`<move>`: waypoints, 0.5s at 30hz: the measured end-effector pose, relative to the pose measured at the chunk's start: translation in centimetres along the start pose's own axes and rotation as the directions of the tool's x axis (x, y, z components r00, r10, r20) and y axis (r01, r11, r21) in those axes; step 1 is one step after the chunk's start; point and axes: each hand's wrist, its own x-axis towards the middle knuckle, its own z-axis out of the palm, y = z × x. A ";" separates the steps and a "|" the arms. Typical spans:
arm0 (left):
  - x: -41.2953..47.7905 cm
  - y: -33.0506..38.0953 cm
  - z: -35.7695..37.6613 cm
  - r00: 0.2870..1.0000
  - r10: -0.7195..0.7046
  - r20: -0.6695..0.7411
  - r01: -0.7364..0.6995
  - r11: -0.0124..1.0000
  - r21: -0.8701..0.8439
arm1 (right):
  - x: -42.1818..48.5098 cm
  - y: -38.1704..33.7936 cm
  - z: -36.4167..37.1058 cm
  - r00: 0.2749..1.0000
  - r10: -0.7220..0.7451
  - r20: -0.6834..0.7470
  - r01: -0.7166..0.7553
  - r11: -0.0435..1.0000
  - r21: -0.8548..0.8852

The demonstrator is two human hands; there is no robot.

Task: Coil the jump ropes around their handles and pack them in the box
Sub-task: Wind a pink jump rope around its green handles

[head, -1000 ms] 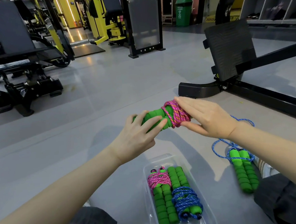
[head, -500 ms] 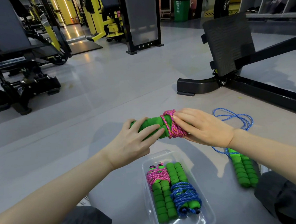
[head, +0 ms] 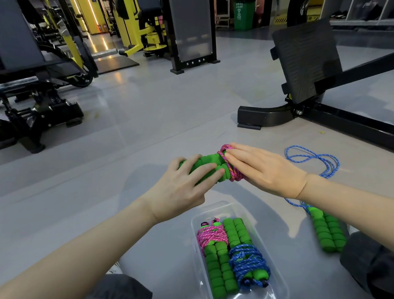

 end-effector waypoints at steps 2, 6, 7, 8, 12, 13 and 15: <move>-0.2 -0.1 0.0 0.999 0.025 0.031 -0.025 1.000 0.002 | 0.0 0.0 0.0 0.999 0.005 0.031 -0.006 1.000 0.023; -0.9 -0.4 0.2 0.995 0.051 0.090 -0.059 0.995 0.081 | 0.7 0.3 -0.6 0.988 0.043 0.149 -0.061 0.991 0.121; -1.1 -0.5 0.3 0.994 0.064 0.087 -0.073 0.992 0.102 | 0.9 0.6 -0.9 0.980 0.071 0.185 -0.099 0.984 0.149; -1.3 -0.5 0.5 0.993 0.087 0.080 -0.096 0.988 0.124 | 1.1 0.9 -1.1 0.970 0.112 0.216 -0.153 0.971 0.183; -2.2 -1.0 1.4 0.975 0.206 0.083 -0.222 0.924 0.312 | 2.1 2.1 -1.6 0.918 0.289 0.271 -0.375 0.857 0.353; -2.3 -1.2 1.6 0.971 0.223 0.085 -0.238 0.902 0.360 | 2.3 2.3 -1.7 0.910 0.304 0.282 -0.398 0.832 0.387; -2.2 -1.8 1.8 0.967 0.241 0.084 -0.254 0.871 0.421 | 2.8 2.8 -2.2 0.890 0.320 0.325 -0.439 0.795 0.420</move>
